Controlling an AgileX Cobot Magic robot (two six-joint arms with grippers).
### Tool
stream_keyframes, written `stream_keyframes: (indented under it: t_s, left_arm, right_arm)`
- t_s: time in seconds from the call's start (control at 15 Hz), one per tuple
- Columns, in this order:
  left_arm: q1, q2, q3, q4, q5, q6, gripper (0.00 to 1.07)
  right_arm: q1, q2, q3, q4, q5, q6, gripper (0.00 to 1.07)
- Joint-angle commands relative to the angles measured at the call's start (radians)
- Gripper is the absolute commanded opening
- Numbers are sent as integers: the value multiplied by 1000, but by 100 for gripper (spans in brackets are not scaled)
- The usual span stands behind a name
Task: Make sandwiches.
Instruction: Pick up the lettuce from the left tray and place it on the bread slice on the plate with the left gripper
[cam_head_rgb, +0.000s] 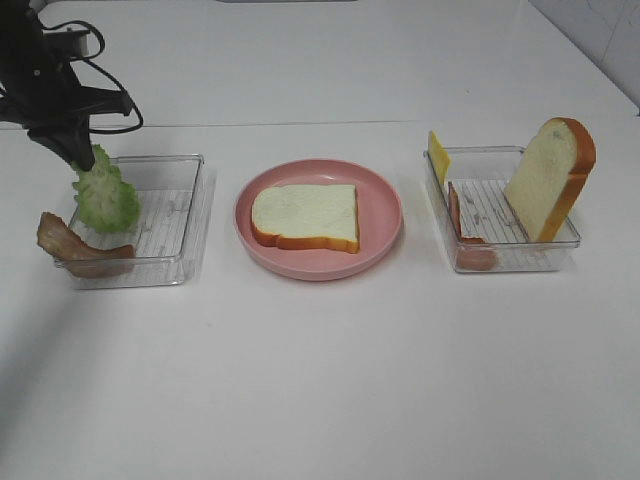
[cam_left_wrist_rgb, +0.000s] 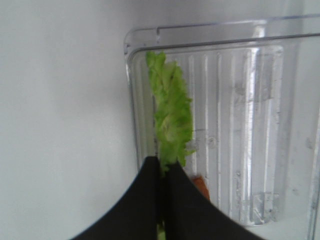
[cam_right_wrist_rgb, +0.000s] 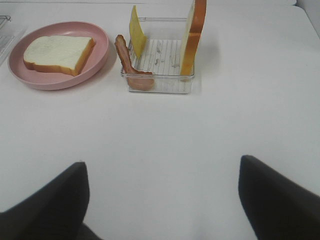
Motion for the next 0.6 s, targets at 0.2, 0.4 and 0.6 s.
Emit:
stream_keyframes:
  t_s: [0.2,0.4,0.6]
  left_arm:
    - [-4,-64,-83,-114,20,16,0]
    - [-4,-90,-140,-293,19,64,0]
    - [-22,-89,-158,-536,-6,158,0]
  right_arm:
    - [-6,-12,3,5,-9,-5,78]
    - [-6,-12,3,5,-9,-5,78]
    - [-6,-12,3,5,-9,-5,78]
